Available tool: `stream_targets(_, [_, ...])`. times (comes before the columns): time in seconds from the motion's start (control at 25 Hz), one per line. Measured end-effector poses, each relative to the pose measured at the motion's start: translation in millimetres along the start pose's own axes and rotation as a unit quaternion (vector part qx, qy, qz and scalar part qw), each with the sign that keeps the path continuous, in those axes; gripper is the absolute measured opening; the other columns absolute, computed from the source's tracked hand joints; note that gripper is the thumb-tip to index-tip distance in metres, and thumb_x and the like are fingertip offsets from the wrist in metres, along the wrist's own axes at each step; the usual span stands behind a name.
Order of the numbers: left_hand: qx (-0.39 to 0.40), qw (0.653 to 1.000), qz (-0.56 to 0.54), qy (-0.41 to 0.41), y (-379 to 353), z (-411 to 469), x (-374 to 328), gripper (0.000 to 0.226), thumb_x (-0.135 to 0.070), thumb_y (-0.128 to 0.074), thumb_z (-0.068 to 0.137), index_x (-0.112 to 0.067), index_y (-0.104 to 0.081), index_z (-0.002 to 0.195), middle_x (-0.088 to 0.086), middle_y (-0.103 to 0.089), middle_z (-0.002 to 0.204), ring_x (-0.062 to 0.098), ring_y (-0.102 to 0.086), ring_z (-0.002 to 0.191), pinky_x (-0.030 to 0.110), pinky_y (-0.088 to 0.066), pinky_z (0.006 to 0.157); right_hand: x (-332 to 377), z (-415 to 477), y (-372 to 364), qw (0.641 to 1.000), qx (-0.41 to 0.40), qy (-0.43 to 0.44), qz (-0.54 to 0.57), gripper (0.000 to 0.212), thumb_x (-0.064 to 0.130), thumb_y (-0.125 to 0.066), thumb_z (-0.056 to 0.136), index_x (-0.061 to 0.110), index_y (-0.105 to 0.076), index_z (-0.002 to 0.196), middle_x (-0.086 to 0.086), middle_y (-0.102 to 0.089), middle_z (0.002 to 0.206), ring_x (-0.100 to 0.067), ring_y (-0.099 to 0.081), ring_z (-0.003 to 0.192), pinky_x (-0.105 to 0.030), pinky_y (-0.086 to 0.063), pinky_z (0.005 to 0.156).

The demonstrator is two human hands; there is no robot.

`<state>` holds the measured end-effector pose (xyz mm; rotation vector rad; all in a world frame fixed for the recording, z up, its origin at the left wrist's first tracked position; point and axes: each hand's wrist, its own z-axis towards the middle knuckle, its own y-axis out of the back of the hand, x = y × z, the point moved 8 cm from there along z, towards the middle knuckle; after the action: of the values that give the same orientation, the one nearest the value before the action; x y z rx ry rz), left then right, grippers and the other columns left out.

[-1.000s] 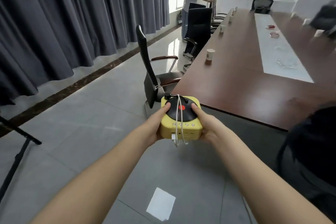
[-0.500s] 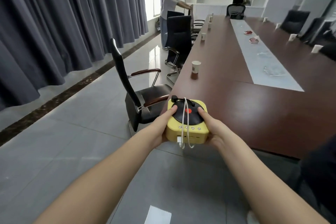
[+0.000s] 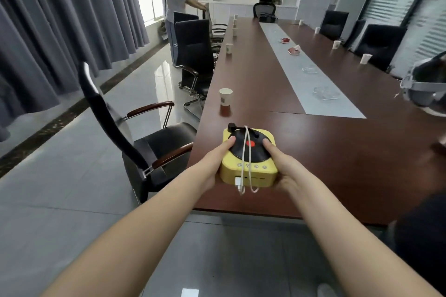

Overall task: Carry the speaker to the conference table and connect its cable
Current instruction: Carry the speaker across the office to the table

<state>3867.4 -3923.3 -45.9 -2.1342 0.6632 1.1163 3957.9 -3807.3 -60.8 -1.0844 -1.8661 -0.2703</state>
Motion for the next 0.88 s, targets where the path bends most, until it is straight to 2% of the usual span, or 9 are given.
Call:
stream_targets(0.12, [0.028,1.0,0.007,0.011,-3.7,44.1,-17.4,0.035,-0.049,-0.053,0.088,-0.018,-0.065,0.1,0.005,-0.072,0.095,0.022,-0.068,0.086,0.034,-0.054,0.076,21.8,32.4,0.6,1.0,-0.023,0.016,0.01,0.054,0.046,-0.069,0.077,0.005,-0.064,0.112,-0.018,-0.07,0.107,-0.034,-0.068,0.087,-0.046,-0.056,0.073])
stream_targets(0.36, [0.069,0.997,0.022,0.038,-8.4,129.8,-46.6,0.046,-0.052,-0.057,0.084,-0.018,-0.065,0.113,0.008,-0.072,0.109,0.026,-0.068,0.098,0.04,-0.054,0.086,59.3,95.1,3.8,0.997,-0.069,0.02,0.031,0.053,0.045,-0.069,0.078,0.005,-0.064,0.111,-0.018,-0.071,0.104,-0.035,-0.068,0.088,-0.049,-0.056,0.076])
stream_targets(0.72, [0.116,0.99,0.053,0.056,-22.4,239.8,-85.3,0.05,-0.052,-0.057,0.084,-0.017,-0.064,0.119,0.008,-0.071,0.114,0.025,-0.067,0.104,0.04,-0.052,0.093,106.2,181.7,9.6,0.992,-0.108,0.021,0.065,0.048,0.044,-0.068,0.08,0.005,-0.064,0.108,-0.015,-0.071,0.09,-0.03,-0.069,0.077,-0.039,-0.056,0.06])
stream_targets(0.88, [0.139,0.986,0.058,0.071,-44.5,276.1,-93.6,0.049,-0.052,-0.055,0.085,-0.016,-0.064,0.118,0.007,-0.072,0.112,0.024,-0.068,0.101,0.036,-0.054,0.085,126.4,206.7,25.9,0.989,-0.12,0.022,0.08,0.049,0.044,-0.067,0.08,0.006,-0.064,0.11,-0.015,-0.071,0.094,-0.031,-0.07,0.077,-0.039,-0.056,0.056])
